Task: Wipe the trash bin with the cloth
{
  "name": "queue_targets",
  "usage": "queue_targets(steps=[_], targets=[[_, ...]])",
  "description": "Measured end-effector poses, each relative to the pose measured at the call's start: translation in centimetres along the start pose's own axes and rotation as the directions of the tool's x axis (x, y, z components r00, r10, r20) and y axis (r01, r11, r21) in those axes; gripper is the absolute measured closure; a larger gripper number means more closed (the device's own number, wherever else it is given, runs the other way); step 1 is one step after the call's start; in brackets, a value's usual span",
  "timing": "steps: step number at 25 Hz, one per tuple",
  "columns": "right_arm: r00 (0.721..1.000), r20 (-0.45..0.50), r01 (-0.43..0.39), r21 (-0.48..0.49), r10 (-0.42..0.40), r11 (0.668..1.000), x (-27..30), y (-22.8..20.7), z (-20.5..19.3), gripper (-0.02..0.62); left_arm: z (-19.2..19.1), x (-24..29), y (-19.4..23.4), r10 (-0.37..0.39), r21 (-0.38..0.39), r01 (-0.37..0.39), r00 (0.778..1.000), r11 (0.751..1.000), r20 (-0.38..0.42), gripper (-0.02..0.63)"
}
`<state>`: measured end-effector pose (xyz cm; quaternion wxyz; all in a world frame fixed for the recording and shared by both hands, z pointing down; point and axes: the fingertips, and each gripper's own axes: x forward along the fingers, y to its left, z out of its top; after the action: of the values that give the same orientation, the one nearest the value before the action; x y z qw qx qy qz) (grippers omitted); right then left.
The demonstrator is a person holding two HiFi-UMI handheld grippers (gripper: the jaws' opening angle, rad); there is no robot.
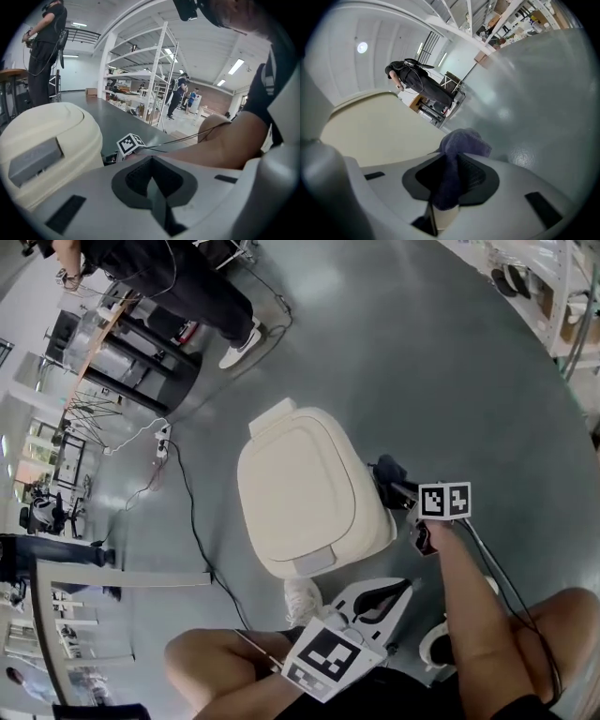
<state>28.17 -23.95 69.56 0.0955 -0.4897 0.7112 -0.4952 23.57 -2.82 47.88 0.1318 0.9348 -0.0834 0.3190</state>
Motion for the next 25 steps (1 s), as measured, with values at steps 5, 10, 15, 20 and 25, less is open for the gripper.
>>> queue_targets(steps=[5, 10, 15, 20, 25], targets=[[0.994, -0.085, 0.063, -0.017, -0.064, 0.998, 0.8, -1.4, -2.2, 0.515, -1.1, 0.5, -0.9, -0.044, 0.010, 0.045, 0.998, 0.999, -0.038, 0.609], [0.994, -0.085, 0.075, 0.025, -0.073, 0.997, 1.0, -1.7, -2.3, 0.515, -0.8, -0.3, -0.2, -0.028, 0.013, 0.028, 0.999, 1.000, -0.017, 0.609], [0.995, -0.046, 0.087, -0.036, -0.088, 0.996, -0.6, -0.3, 0.5, 0.515, -0.4, -1.5, -0.3, -0.028, 0.016, 0.027, 0.999, 0.999, 0.031, 0.609], [0.989, 0.109, 0.111, -0.061, -0.104, 0.992, -4.4, 2.8, 5.3, 0.515, -0.1, -4.6, 0.2, -0.035, -0.065, 0.041, 0.996, 0.997, 0.079, 0.609], [0.956, 0.279, 0.137, -0.145, -0.093, 0.980, -9.5, 8.5, 11.2, 0.515, 1.1, -8.6, 1.8, 0.049, -0.021, -0.046, 0.986, 0.999, 0.161, 0.609]])
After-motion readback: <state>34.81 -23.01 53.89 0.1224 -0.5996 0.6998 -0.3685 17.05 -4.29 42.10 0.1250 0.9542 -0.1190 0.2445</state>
